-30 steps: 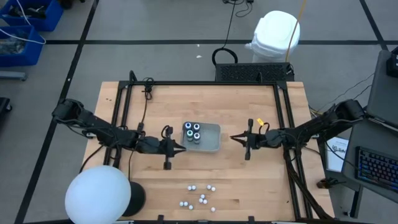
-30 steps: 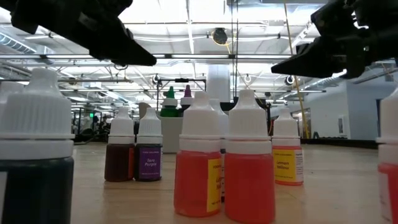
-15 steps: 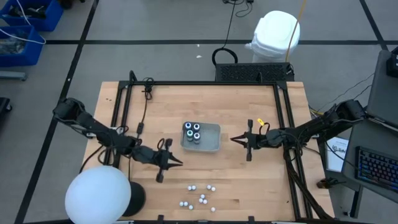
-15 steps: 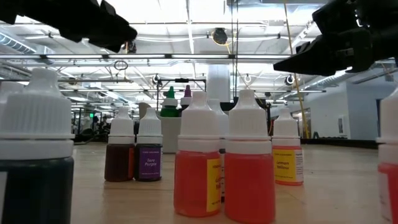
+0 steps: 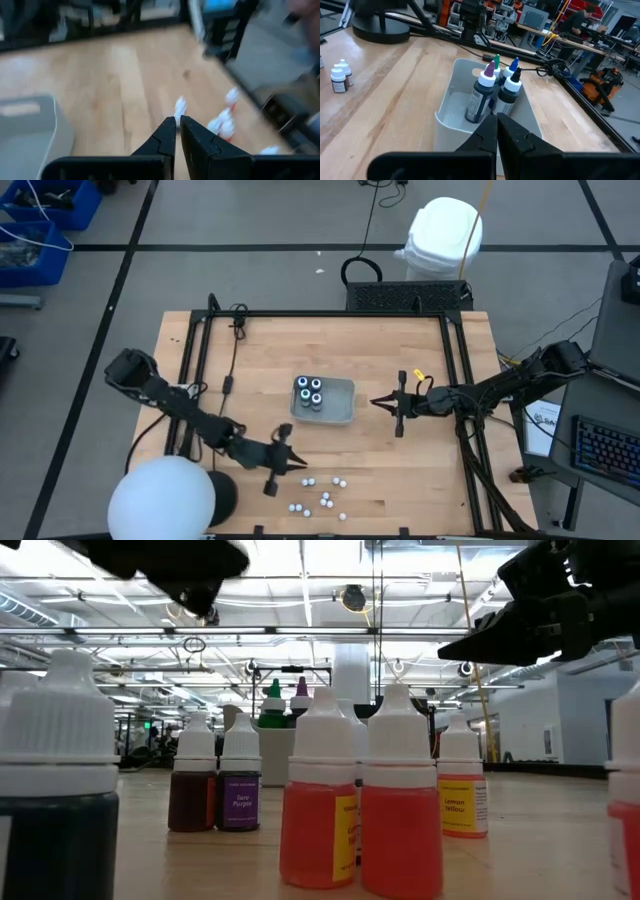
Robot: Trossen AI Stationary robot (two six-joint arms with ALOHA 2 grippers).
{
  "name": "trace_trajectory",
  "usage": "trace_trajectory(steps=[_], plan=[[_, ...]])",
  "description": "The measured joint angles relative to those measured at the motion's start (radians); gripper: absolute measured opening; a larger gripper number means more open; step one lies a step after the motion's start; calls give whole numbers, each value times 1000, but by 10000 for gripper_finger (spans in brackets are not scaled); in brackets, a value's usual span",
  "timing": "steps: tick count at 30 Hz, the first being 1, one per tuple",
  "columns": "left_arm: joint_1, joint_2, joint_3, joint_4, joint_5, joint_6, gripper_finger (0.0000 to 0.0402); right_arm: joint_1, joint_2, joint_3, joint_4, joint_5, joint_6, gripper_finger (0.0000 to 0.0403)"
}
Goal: Pick & Place food coloring
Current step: Put the small red food coloring bottle into the gray bin
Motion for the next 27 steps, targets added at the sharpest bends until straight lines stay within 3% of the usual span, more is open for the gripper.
trace_trajectory(steps=[7, 16, 22, 27], plan=[[33, 89, 86, -50, -51, 161, 36, 2, 0, 0, -9, -2, -18, 1], [48, 81, 107, -67, -113, -101, 36, 10, 0, 0, -29, -1, 69, 4], [37, 104, 209, -348, -94, -289, 36, 8, 0, 0, -38, 5, 36, 4], [-1, 180, 338, -490, -10, -305, 64, 0, 0, 0, -51, 76, 36, 4]])
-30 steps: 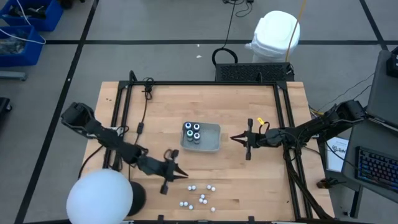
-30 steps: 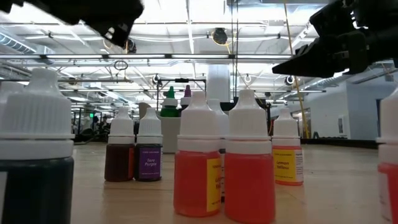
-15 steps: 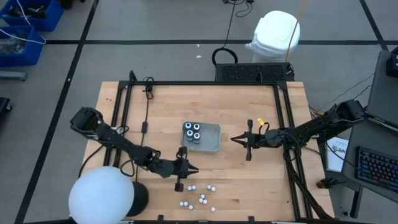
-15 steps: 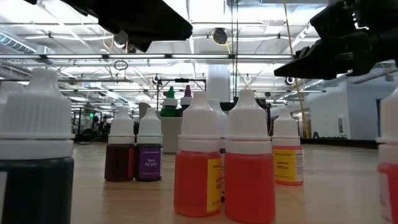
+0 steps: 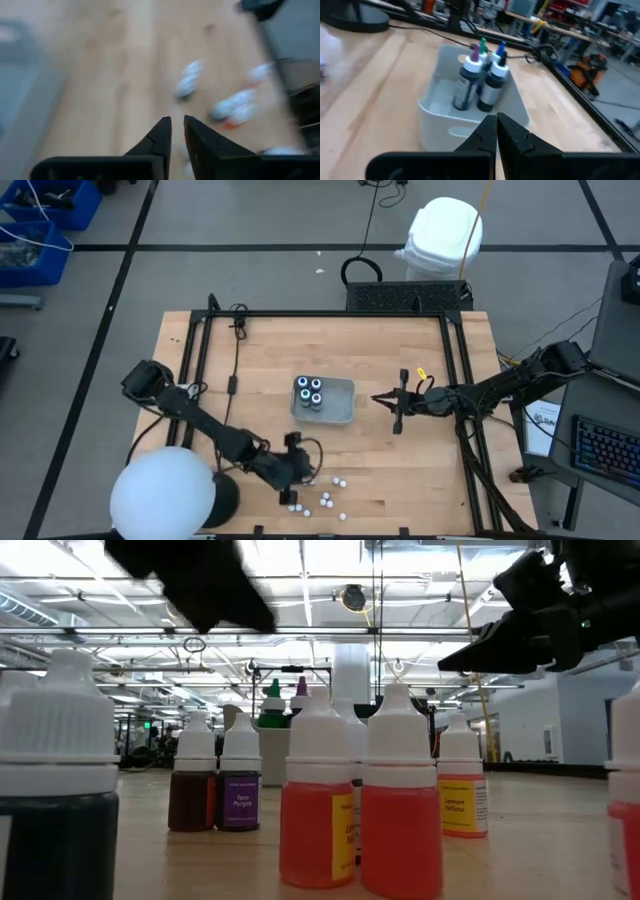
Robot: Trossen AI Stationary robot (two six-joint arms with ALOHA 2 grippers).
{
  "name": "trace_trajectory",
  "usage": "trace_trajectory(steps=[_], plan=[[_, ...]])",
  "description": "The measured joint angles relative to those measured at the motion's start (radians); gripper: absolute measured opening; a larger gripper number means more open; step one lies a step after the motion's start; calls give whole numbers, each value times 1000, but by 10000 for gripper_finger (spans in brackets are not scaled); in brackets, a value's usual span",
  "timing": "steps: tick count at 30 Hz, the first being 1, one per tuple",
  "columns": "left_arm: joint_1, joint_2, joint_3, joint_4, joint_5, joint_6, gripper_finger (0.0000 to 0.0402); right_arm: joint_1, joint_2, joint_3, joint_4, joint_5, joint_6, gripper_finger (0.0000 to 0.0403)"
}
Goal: Pick & Place food coloring
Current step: Put the small red food coloring bottle into the gray bin
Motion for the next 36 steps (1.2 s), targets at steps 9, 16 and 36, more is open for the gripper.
trace_trajectory(steps=[9, 16, 36], plan=[[-45, 152, 238, -240, 110, -62, 176, 0, 1, 0, -38, 7, 48, 4], [-49, 173, 259, -375, 104, -154, 230, 0, 1, 0, -47, 7, 55, 4], [-35, 174, 175, -334, 97, -180, 227, 0, 1, 0, -46, 7, 61, 4]])
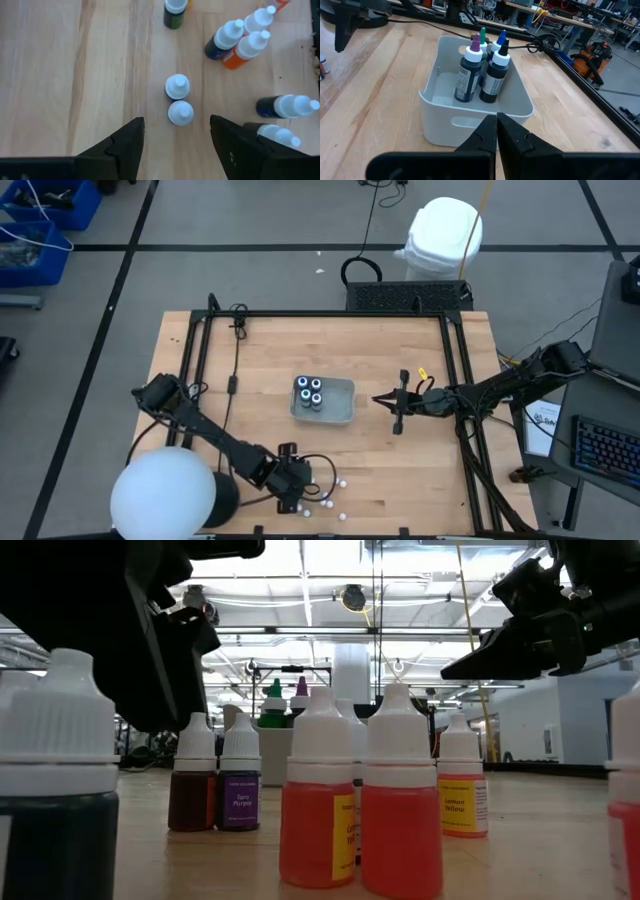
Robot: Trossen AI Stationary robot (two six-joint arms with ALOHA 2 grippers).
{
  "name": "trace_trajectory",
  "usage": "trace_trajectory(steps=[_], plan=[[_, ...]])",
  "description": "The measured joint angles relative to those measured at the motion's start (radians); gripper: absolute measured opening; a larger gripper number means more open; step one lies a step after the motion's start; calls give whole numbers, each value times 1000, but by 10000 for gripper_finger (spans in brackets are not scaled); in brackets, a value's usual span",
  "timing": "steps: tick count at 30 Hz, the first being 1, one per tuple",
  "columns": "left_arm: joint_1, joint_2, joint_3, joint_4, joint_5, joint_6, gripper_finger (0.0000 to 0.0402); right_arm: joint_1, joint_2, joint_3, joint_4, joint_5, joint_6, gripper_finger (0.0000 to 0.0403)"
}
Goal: Pick & Place food coloring
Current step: Put the small red food coloring bottle into the gray bin
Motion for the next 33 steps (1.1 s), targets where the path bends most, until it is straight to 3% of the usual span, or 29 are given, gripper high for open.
trace_trajectory(steps=[10, 33], plan=[[15, 0, 0, 24, 27, 30, 203, 0, 0, 0, 0, 0, -2, 4], [24, 37, 5, 43, 52, 27, 196, 0, 0, 0, -7, 0, -2, 4]])
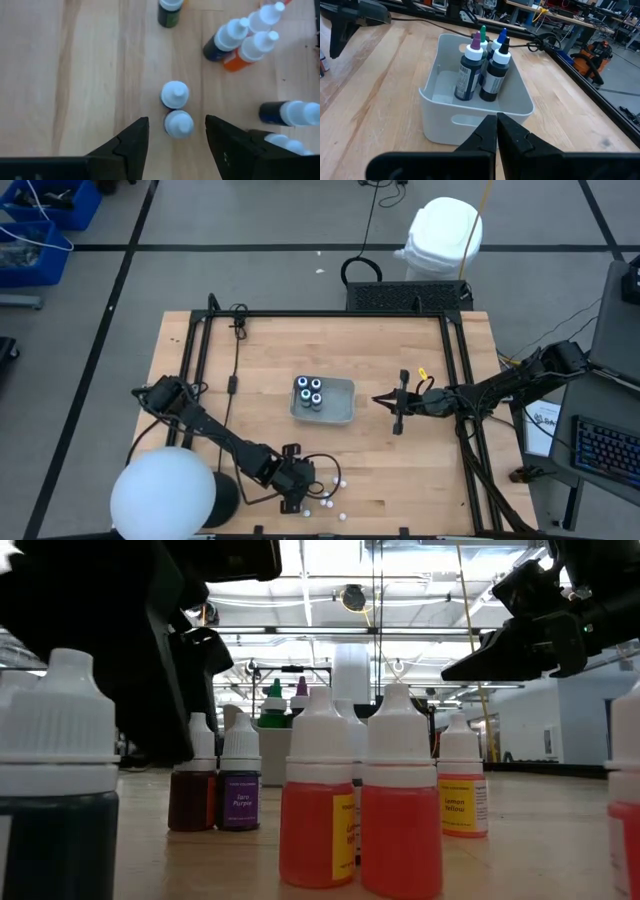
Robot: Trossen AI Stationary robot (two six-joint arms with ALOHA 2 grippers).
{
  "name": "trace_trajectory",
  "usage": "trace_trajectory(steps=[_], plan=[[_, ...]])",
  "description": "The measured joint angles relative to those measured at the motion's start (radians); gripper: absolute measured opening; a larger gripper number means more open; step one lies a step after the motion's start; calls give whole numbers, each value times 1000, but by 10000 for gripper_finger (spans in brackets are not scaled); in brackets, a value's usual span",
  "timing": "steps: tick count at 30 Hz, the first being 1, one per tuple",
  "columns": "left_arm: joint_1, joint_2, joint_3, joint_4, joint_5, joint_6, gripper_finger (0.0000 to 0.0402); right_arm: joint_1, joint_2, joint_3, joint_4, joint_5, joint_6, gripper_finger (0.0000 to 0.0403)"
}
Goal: Pick & Place food coloring
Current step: Put the small red food coloring bottle into the gray bin
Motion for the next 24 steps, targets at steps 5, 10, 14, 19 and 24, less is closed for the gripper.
trace_trajectory(steps=[5, 10, 14, 19, 24], plan=[[10, 0, 0, 0, 8, 1, 169, 0, 0, 0, 0, 0, 0, 4], [15, 0, 0, -3, 31, 2, 131, 0, 0, 0, 0, 0, 0, 4], [15, 0, 0, -15, 42, 7, 94, 0, 0, 0, 0, 0, 0, 4], [26, -2, 42, -90, 120, 23, 60, 0, 0, 0, 0, 0, 0, 4], [36, -12, 237, -338, 135, 79, 60, 0, 0, 0, 2, 0, 0, 4]])
